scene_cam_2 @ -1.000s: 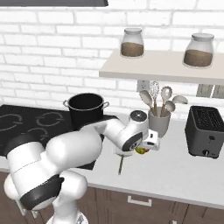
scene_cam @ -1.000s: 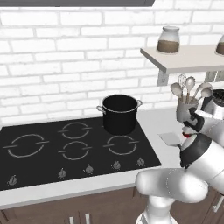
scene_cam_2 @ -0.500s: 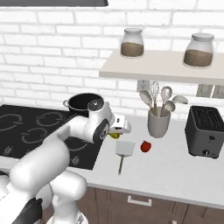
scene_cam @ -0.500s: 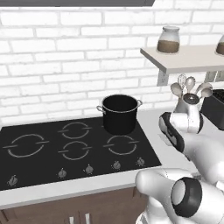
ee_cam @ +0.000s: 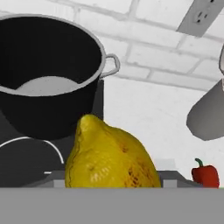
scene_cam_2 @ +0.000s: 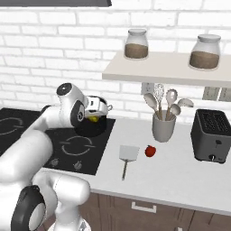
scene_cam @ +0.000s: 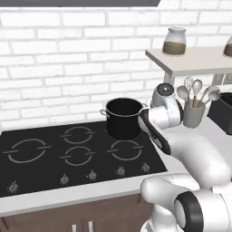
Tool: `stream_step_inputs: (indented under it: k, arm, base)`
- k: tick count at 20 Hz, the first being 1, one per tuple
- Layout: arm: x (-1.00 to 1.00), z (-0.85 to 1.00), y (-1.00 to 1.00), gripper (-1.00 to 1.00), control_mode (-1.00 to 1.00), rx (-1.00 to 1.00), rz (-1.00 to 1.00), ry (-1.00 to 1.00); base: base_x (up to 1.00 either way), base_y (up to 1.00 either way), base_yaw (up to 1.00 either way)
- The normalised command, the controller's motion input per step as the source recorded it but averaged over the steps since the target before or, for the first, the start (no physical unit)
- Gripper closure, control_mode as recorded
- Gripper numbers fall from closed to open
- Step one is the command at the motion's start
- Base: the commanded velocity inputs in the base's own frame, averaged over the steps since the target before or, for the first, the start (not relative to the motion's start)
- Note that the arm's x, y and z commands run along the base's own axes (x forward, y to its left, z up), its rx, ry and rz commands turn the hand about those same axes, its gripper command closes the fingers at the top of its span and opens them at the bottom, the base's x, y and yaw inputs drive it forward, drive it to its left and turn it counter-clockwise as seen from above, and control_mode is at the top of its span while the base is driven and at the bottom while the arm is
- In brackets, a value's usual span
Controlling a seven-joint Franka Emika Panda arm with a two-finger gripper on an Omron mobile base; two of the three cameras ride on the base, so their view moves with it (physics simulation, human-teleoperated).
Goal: Put the lemon and bell pepper in the pot. Retrieve the spatula and lightly stir the vegetables in the pot.
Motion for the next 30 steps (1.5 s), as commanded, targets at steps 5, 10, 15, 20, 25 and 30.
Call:
stream_step_inputs:
  k: [5, 10, 15, 20, 25, 30]
  arm:
    - [0.98, 0.55, 0.80, 1.00, -1.00, 0.00, 0.01, -0.02]
    - [0.95, 0.00, 0.26, 1.00, -1.00, 0.02, 0.00, 0.03]
    - [0.87, -0.34, 0.00, 1.00, -1.00, 0.08, 0.00, 0.10]
    - [0.61, -0.68, 0.01, 1.00, -1.00, 0.02, 0.00, 0.08]
    - [0.22, -0.65, 0.05, 1.00, -1.00, 0.00, 0.00, 0.02]
    - [0.36, -0.35, 0.07, 1.00, -1.00, 0.00, 0.00, 0.00]
  base:
    - [0.00, 0.00, 0.00]
    - [0.00, 0.00, 0.00]
    - [0.00, 0.00, 0.00]
    - [0.00, 0.00, 0.00]
    - [0.00, 0.00, 0.00]
    - [0.00, 0.00, 0.00]
